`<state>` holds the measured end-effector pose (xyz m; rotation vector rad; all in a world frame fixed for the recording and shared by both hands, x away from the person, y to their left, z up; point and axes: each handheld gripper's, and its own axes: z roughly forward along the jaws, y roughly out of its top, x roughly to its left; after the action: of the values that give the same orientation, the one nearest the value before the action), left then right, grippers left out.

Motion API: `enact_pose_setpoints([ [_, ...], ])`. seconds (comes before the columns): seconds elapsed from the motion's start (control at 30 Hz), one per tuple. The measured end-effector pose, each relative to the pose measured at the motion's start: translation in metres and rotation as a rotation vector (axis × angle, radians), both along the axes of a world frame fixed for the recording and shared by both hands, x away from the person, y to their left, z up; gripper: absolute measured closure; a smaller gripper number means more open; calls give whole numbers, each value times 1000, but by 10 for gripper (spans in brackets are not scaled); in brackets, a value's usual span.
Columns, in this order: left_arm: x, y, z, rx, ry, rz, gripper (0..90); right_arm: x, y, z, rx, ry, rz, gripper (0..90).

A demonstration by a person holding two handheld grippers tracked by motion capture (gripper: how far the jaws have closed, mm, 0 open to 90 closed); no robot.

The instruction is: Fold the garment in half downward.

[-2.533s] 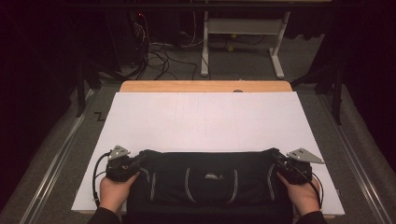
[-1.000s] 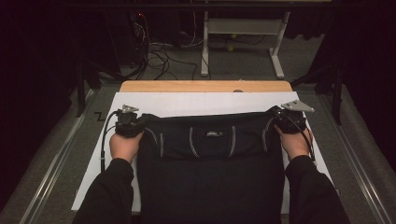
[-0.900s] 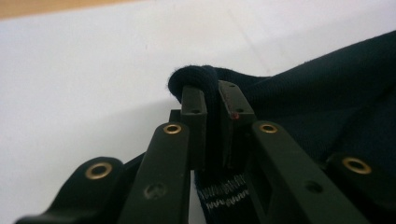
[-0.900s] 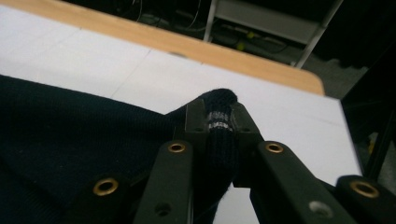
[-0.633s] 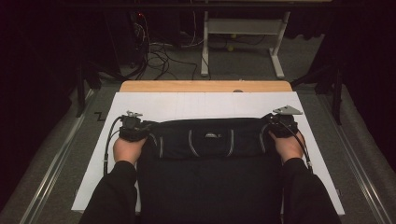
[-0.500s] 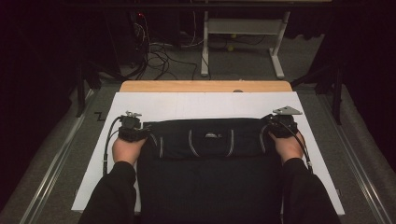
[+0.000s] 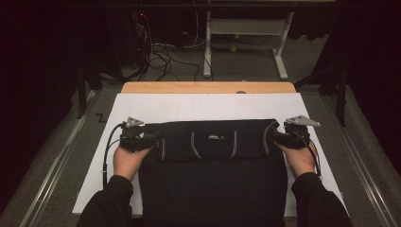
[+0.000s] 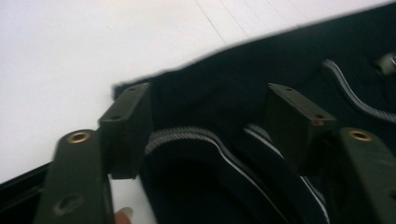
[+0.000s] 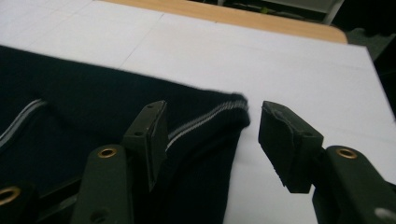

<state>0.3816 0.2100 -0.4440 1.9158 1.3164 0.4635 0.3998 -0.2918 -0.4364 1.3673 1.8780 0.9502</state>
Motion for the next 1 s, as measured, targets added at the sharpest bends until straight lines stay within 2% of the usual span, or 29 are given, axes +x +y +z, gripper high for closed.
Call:
enact_pose_setpoints([
  [0.13,-7,-5,-9,-26,19,-25,304,-14,0,-6,18,11,30,432],
  [0.23,-10,-8,-12,-23,24,-46,305,-22,2,-10,24,23,53,430],
  [0.4,-13,-14,-19,-46,61,-93,306,-32,5,-16,44,48,83,429],
  [0.5,-17,-21,-22,-43,58,-119,336,-36,8,-19,53,52,101,431],
  [0.67,-15,-27,-22,-38,51,-112,387,-32,15,-21,58,60,110,453],
  [0.7,-9,-29,-22,-29,69,-103,387,-29,17,-21,50,64,114,456],
  [0.77,-4,-30,-21,-27,76,-103,397,-23,22,-22,45,75,112,471],
  [0.8,-4,-30,-21,-27,76,-103,444,-20,24,-22,49,83,115,483],
  [0.83,-1,-30,-21,-23,78,-102,444,-20,24,-22,49,83,115,483],
  [0.93,4,-30,-23,-33,100,-93,524,-9,31,-25,28,129,104,530],
  [1.0,3,-31,-23,-29,99,-91,579,-8,33,-26,4,134,97,626],
])
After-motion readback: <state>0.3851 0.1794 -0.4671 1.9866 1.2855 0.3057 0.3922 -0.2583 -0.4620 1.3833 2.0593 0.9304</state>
